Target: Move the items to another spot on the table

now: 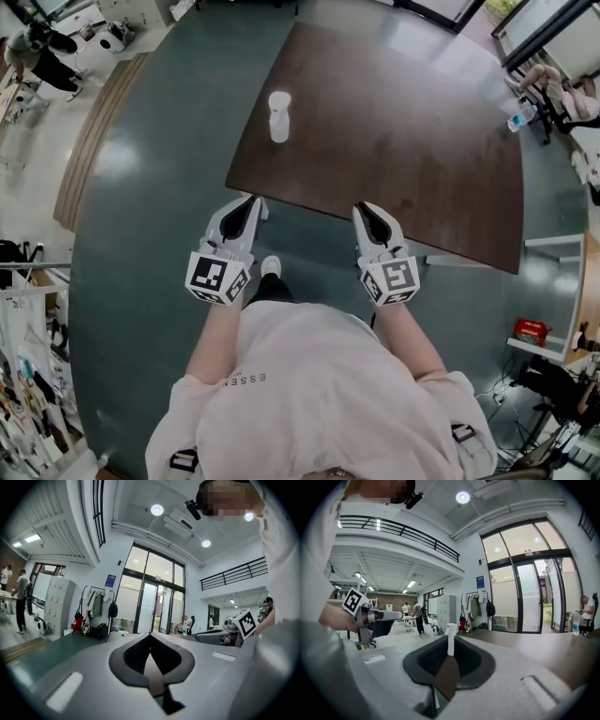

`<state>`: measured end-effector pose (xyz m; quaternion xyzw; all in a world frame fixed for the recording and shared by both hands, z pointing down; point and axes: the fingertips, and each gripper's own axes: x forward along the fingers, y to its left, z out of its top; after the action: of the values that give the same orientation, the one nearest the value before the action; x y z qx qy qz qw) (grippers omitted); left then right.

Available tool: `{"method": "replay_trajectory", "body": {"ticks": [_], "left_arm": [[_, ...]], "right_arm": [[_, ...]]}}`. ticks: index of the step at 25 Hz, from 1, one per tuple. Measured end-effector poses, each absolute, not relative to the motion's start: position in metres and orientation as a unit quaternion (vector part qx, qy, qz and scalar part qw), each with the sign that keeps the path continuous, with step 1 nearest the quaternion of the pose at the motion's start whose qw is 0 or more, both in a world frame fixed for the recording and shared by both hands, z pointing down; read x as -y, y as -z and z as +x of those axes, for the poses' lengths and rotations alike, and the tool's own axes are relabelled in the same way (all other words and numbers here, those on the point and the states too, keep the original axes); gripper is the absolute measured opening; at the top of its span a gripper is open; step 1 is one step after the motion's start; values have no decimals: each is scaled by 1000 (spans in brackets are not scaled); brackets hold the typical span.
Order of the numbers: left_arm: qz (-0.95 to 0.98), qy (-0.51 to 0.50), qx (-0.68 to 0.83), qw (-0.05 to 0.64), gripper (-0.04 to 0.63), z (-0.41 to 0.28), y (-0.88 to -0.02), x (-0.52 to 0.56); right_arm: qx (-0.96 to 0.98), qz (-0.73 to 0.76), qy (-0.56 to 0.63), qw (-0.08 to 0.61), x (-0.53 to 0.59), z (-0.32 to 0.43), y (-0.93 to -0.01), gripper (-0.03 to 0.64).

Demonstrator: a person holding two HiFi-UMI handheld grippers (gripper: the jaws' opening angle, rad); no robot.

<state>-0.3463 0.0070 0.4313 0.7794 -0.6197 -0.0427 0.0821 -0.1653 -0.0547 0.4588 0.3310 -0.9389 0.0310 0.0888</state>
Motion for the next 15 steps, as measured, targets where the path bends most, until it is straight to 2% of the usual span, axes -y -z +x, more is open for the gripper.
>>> {"method": "replay_trajectory", "body": {"ticks": [5,9,15], "left_arm": [[779,37,621,78,15,-407,-424,27],[776,39,623,86,15,-442,-426,42],[761,34,637,117,15,-467,-450,62]], "right_arm": [[938,330,-39,100,94,-231,-460,78],[938,326,-42,110,121,-278,-462,207],[944,306,-55,113,167,-329,-477,338]]}}
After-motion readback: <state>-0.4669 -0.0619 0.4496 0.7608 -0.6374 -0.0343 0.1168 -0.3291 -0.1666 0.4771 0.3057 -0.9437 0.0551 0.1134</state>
